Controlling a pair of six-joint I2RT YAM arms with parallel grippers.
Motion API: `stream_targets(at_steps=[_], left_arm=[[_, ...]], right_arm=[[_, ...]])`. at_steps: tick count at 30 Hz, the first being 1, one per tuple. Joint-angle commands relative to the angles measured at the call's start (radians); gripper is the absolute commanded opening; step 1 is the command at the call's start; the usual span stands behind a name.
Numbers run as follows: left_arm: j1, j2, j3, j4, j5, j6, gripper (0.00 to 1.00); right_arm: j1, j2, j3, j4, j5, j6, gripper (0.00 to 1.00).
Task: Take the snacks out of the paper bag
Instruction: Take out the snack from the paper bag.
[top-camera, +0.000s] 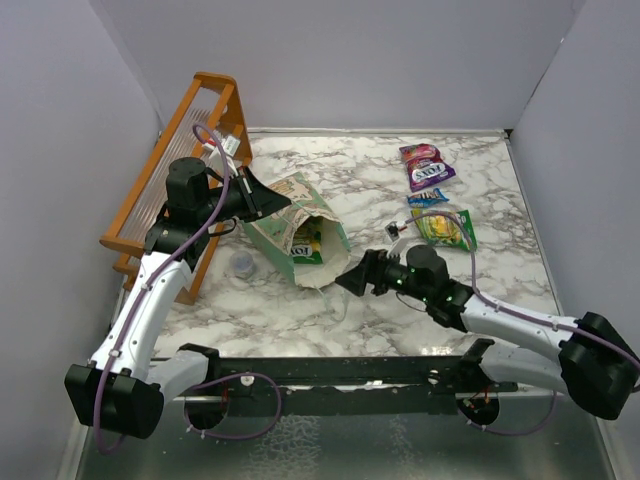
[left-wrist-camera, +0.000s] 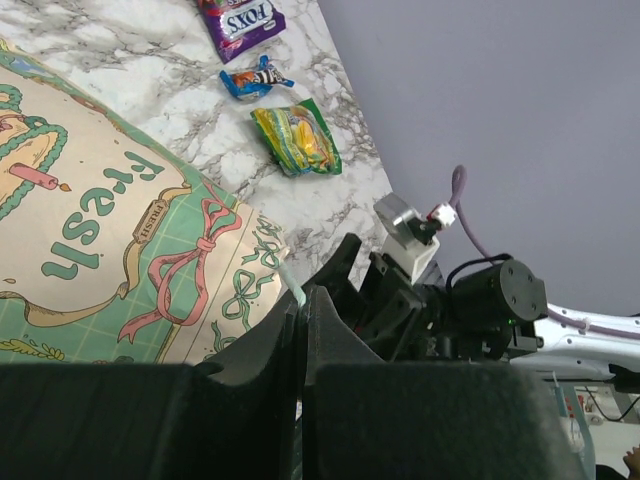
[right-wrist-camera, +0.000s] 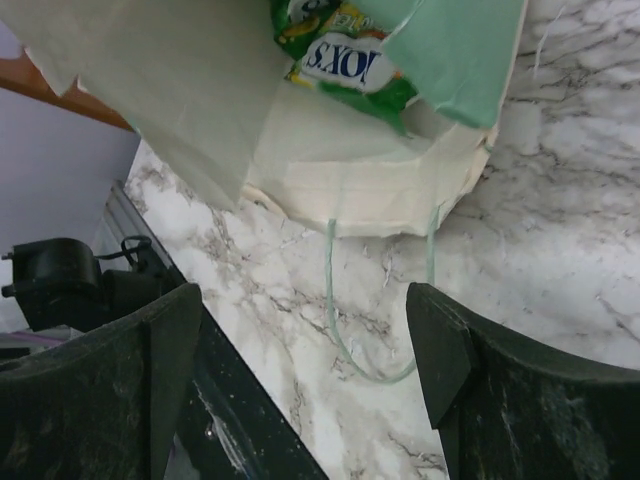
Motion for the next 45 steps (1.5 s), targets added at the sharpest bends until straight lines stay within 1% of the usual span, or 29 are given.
stream_targets(at_steps=[1, 3, 6, 9, 12, 15, 18, 22, 25, 31, 35, 42, 43, 45], left_arm=[[0.006, -0.002, 0.007, 0.033, 0.003, 0.002, 0.00], [0.006, -0.002, 0.004, 0.034, 0.003, 0.005, 0.00], [0.005, -0.003, 0.004, 0.035, 0.003, 0.003, 0.00], [0.006, -0.009, -0.003, 0.041, 0.002, -0.002, 0.00], [0.006, -0.016, -0.014, 0.051, 0.004, -0.014, 0.00], [0.005, -0.021, -0.015, 0.055, 0.006, -0.018, 0.00], [0.005, -0.022, -0.010, 0.051, 0.010, -0.020, 0.00], [0.004, -0.024, -0.003, 0.060, 0.026, -0.038, 0.00], [0.004, -0.029, 0.002, 0.049, 0.027, -0.031, 0.00], [0.005, -0.033, -0.016, 0.055, 0.030, -0.035, 0.00], [0.005, -0.036, -0.017, 0.054, 0.029, -0.036, 0.00], [0.004, -0.044, -0.012, 0.035, 0.025, -0.031, 0.00], [0.004, -0.045, -0.014, 0.036, 0.026, -0.032, 0.00], [0.004, -0.047, -0.016, 0.034, 0.026, -0.033, 0.00]], right_arm=[[0.150, 0.001, -0.027, 0.080, 0.251, 0.042, 0.82], [0.209, 0.035, -0.012, 0.085, 0.323, 0.033, 0.82], [0.253, 0.118, 0.042, 0.037, 0.401, 0.063, 0.82], [0.288, 0.193, 0.078, 0.087, 0.464, 0.078, 0.79], [0.348, 0.265, 0.119, 0.134, 0.611, 0.093, 0.76], [0.374, 0.350, 0.187, 0.139, 0.710, 0.123, 0.75], [0.393, 0.442, 0.247, 0.172, 0.771, 0.134, 0.71], [0.399, 0.541, 0.259, 0.283, 0.880, 0.097, 0.71], [0.399, 0.577, 0.259, 0.309, 0.966, 0.088, 0.70], [0.397, 0.691, 0.310, 0.341, 0.977, 0.060, 0.68], [0.394, 0.759, 0.321, 0.459, 0.939, 0.009, 0.68], [0.374, 0.847, 0.393, 0.466, 0.944, 0.031, 0.67], [0.371, 0.855, 0.401, 0.460, 0.953, 0.044, 0.66], [0.368, 0.871, 0.413, 0.459, 0.967, 0.054, 0.58]])
